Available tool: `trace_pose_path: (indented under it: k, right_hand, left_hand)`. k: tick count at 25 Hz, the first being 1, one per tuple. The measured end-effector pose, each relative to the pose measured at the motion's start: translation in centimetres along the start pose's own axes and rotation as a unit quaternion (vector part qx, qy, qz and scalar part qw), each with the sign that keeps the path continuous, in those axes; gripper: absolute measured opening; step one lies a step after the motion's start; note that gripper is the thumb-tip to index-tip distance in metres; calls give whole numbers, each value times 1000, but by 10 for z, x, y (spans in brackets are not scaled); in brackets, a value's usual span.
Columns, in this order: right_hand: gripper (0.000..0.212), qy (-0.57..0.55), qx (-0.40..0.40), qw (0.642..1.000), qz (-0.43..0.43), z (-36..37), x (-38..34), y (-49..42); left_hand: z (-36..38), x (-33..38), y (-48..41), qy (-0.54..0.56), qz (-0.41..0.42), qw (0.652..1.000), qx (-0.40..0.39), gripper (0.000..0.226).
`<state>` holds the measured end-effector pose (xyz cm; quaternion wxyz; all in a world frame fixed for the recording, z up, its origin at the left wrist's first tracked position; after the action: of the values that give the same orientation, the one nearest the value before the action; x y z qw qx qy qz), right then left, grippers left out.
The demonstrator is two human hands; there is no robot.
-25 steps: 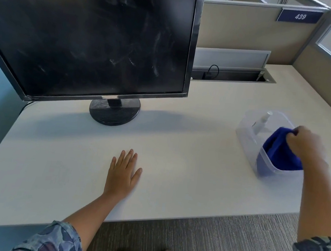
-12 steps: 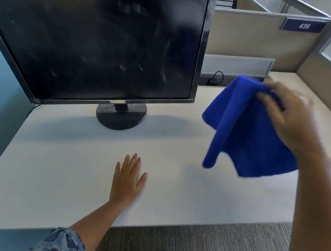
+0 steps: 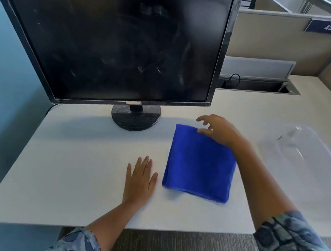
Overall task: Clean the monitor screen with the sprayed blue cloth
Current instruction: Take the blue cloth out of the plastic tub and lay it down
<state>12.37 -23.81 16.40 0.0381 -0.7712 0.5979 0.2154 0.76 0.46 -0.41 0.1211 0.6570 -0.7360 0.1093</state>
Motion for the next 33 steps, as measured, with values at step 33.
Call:
trace_pose_path:
  k: [33]
  right_hand:
    - [65,113,69,988,81,168,45,19]
  left_hand:
    - [4,2,-6,-73,101,989,-78,54]
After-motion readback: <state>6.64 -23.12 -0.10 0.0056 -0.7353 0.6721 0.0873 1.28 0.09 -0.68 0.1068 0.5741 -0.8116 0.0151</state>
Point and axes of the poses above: each hand's wrist, its own y-axis away from the middle knuckle, its own z-axis out of the palm, x = y × z, the point moved 1 cm from there along -y, towards the middle knuckle, and after that the axes turned 2 degrees about -x, right-handed, at the moved point
